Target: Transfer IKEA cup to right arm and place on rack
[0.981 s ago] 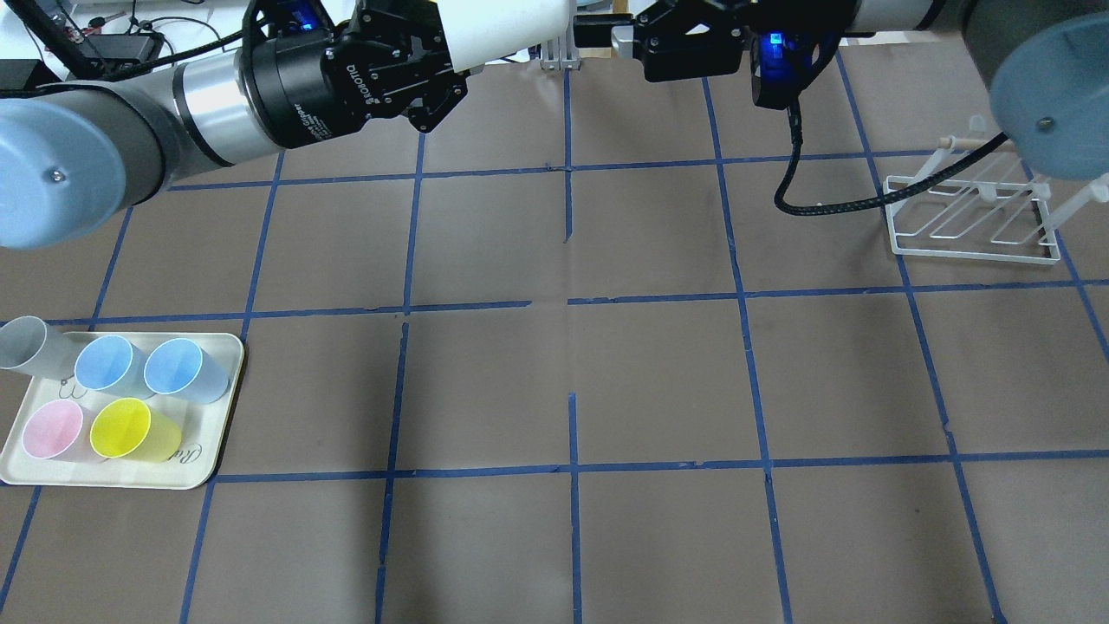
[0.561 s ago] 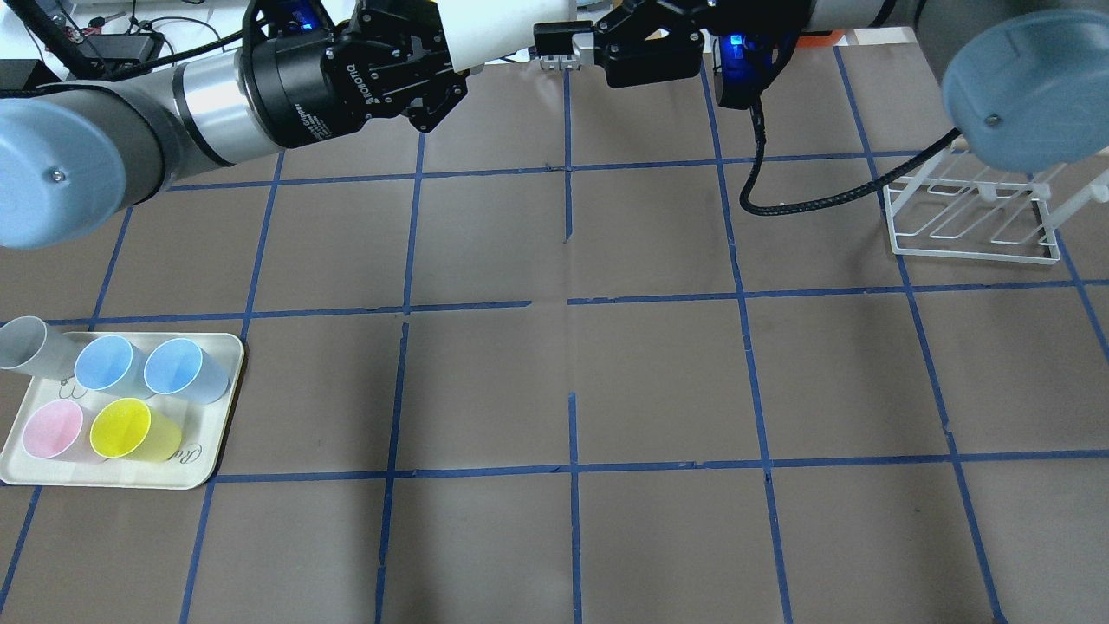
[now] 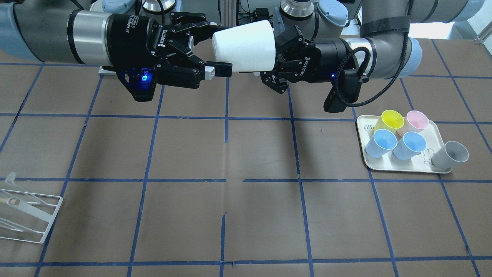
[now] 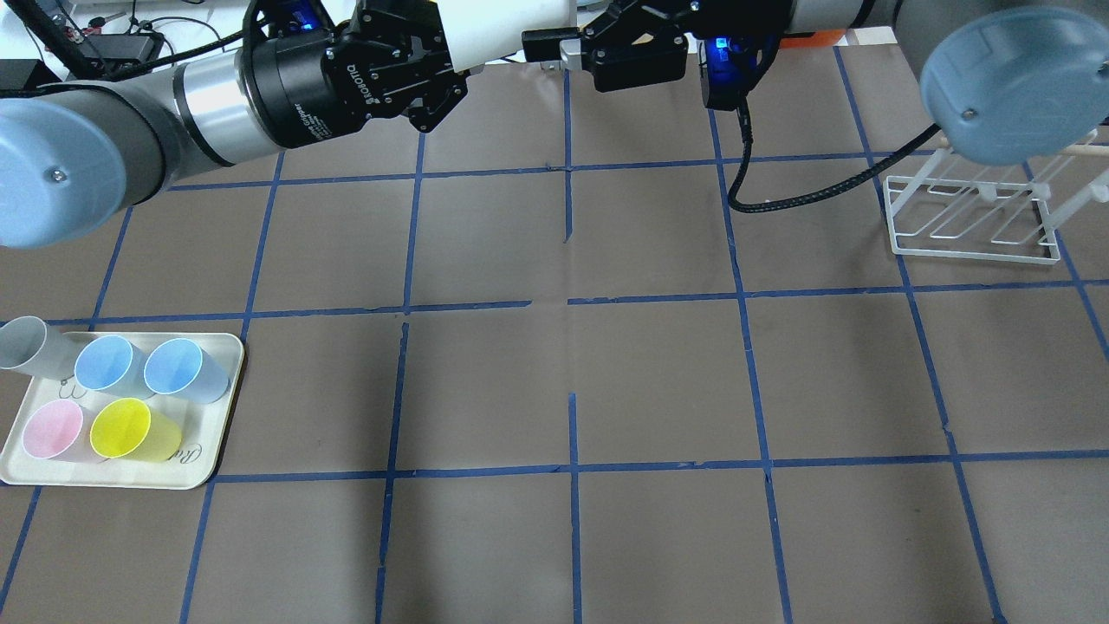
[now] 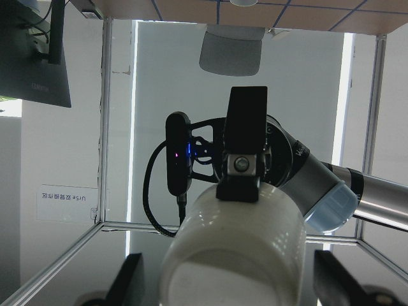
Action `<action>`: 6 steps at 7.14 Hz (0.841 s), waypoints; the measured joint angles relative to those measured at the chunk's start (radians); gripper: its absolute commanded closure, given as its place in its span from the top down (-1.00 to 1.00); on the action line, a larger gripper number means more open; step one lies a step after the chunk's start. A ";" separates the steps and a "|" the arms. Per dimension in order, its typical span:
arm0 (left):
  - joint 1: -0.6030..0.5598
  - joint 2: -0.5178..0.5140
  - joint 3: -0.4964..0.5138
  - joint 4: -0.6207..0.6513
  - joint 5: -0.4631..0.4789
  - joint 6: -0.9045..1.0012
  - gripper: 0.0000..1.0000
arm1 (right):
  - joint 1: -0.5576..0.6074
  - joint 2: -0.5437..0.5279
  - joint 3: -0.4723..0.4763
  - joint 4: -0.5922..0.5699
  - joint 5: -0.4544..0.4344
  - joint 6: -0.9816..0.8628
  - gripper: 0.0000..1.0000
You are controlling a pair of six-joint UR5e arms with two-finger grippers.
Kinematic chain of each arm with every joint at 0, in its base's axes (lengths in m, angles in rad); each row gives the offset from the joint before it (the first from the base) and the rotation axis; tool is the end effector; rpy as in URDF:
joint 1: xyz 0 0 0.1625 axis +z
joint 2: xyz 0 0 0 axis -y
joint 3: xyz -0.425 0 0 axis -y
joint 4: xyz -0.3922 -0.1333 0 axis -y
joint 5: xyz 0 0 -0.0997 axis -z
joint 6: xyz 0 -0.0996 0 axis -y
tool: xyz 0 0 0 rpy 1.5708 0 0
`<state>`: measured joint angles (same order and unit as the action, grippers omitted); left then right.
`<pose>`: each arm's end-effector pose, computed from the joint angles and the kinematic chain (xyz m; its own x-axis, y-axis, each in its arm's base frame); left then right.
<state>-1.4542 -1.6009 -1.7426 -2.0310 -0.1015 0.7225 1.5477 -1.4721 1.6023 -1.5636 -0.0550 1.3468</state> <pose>-0.1748 -0.5056 0.4553 0.0682 0.0711 0.9951 -0.1824 0.9815 -0.0577 0.2205 -0.5340 0.5154 0.0108 0.9962 -0.0862 0.0556 0.0854 0.9948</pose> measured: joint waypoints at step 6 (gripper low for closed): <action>0.000 0.004 0.000 -0.004 0.004 -0.002 0.85 | 0.002 0.001 -0.002 -0.001 0.004 0.000 -0.19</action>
<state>-1.4542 -1.5965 -1.7426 -2.0349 -0.0978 0.7204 1.5493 -1.4708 1.6006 -1.5643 -0.0511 1.3472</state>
